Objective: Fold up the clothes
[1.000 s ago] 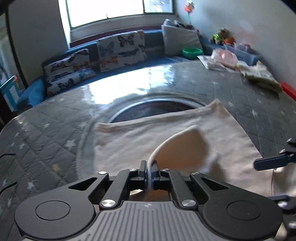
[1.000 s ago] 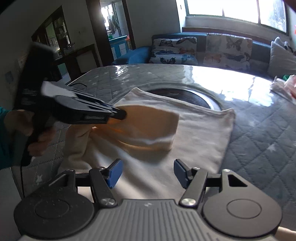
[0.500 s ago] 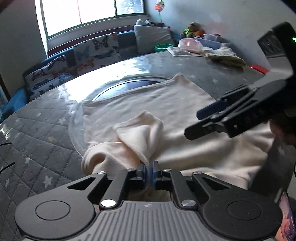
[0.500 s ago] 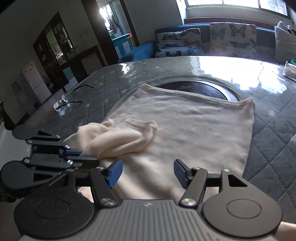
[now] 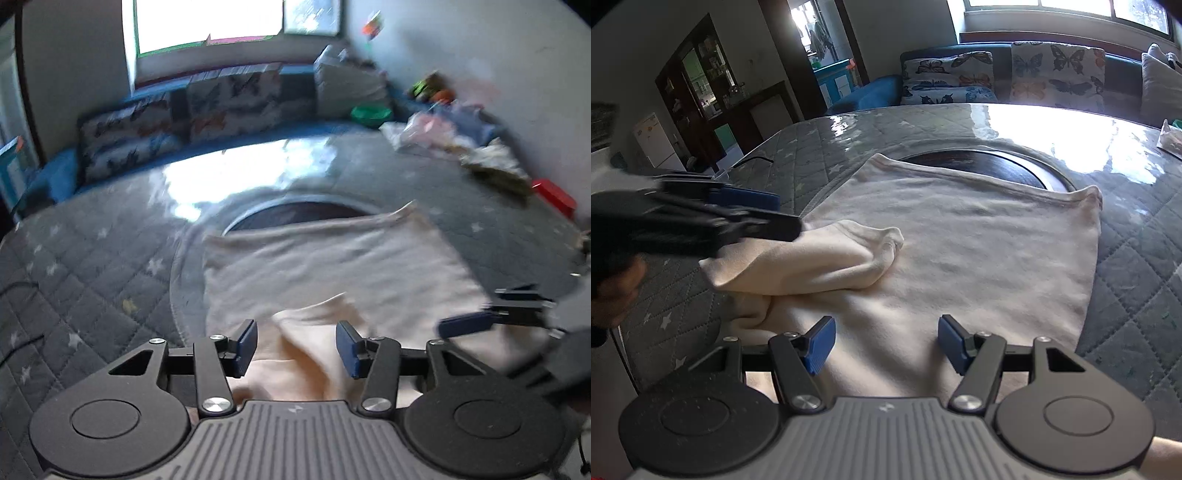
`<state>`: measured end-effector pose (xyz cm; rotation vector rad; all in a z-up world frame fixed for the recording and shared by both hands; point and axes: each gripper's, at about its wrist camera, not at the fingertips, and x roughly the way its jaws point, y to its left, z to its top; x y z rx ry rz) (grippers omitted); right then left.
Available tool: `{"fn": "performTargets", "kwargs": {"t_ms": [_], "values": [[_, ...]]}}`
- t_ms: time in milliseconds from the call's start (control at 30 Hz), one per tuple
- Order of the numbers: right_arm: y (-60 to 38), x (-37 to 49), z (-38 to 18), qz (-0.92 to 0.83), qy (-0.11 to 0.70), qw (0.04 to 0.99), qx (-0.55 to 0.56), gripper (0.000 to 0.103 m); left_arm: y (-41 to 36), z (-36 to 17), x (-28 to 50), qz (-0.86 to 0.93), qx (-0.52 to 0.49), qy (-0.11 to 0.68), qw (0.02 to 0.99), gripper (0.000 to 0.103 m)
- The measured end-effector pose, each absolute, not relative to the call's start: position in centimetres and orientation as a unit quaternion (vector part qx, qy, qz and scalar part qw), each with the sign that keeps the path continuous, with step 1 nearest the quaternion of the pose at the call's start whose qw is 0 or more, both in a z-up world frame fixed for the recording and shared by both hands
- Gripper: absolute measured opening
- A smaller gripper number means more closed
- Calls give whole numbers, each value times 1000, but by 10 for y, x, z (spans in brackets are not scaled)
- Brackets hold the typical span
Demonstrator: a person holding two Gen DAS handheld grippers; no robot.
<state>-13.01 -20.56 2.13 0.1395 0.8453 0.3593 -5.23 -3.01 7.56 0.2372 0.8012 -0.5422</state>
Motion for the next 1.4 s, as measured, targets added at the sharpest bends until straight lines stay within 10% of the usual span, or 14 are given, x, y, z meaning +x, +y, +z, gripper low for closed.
{"fn": "performTargets", "kwargs": {"t_ms": [367, 600, 1400], "values": [[-207, -129, 20, 179, 406, 894, 65, 63, -44, 43, -13, -254, 89, 464, 844, 47], [-201, -129, 21, 179, 403, 896, 51, 63, -42, 43, -14, -250, 66, 450, 855, 7], [-106, -123, 41, 304, 391, 869, -8, 63, 113, 98, -60, -78, -28, 320, 944, 5]]}}
